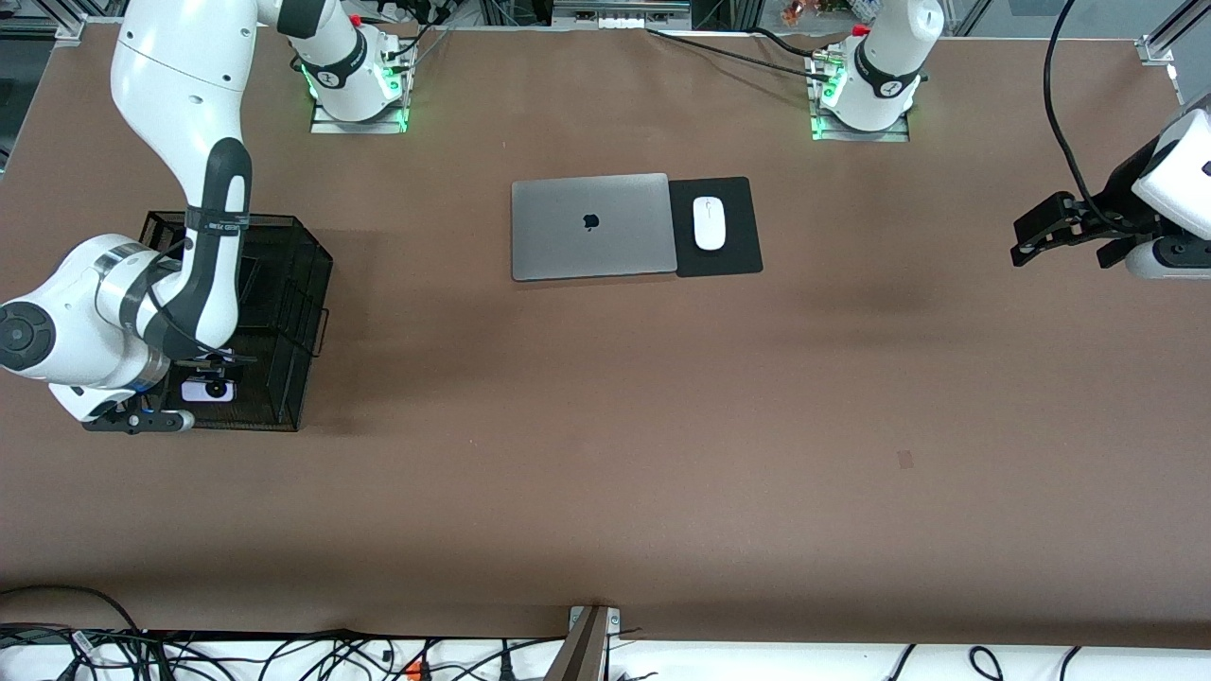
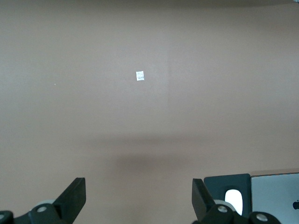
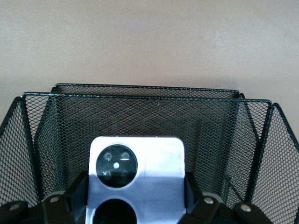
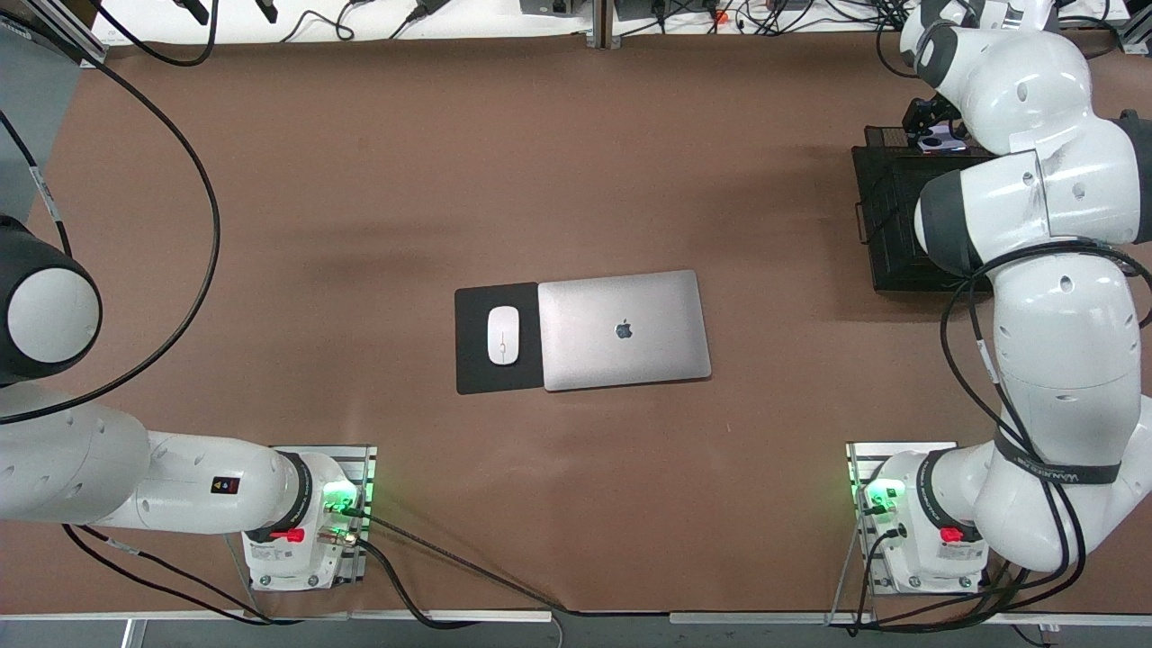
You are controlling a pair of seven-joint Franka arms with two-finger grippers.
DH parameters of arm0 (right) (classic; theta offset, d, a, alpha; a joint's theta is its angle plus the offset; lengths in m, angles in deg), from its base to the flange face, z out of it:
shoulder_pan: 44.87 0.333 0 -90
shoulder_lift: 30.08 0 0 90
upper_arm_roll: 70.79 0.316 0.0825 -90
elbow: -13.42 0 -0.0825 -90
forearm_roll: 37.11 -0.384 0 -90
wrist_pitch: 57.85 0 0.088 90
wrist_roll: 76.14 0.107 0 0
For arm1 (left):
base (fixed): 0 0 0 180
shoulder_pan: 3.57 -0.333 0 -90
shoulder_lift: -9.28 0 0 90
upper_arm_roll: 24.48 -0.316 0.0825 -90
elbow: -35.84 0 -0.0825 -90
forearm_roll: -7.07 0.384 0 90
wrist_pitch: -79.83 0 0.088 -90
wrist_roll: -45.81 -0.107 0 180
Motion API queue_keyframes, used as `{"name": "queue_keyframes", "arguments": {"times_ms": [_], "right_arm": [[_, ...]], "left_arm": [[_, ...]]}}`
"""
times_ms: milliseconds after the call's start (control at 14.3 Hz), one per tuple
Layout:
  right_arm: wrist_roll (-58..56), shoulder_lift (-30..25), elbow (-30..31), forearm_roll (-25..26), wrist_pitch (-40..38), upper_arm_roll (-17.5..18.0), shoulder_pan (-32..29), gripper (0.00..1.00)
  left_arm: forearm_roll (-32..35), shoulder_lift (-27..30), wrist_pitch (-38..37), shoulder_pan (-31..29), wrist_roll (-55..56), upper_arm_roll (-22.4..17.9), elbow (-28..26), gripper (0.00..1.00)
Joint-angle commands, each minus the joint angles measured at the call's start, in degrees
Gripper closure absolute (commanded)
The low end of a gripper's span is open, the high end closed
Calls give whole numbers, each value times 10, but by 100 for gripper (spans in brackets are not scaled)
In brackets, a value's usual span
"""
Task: Place phones with both arms
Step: 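Lower the white phone into the basket and open the right gripper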
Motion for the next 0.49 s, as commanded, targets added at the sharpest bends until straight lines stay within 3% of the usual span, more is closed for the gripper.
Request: {"name": "queue_keyframes", "arguments": {"times_ms": [0,70,140,210,420], "right_arm": [[-10,-2,-9,-11,-4,13,-14,48],[-10,-2,-9,-11,-4,14,-16,37],[-10,-2,-8,-11,-4,14,-17,11],[-11,-2,-9,-11,-5,14,-17,0],[-9,-5,-11,-11,-10,14,-16,0]], "left_arm": [[11,6,-6,-3,-4,2,-3,0],[11,5,-6,-3,-4,2,-3,0],[11,5,-5,-3,-4,2,-3,0],[11,4,-5,-3,-4,2,-3,0],[11,5,-7,-4,-4,2,-3,0]]}}
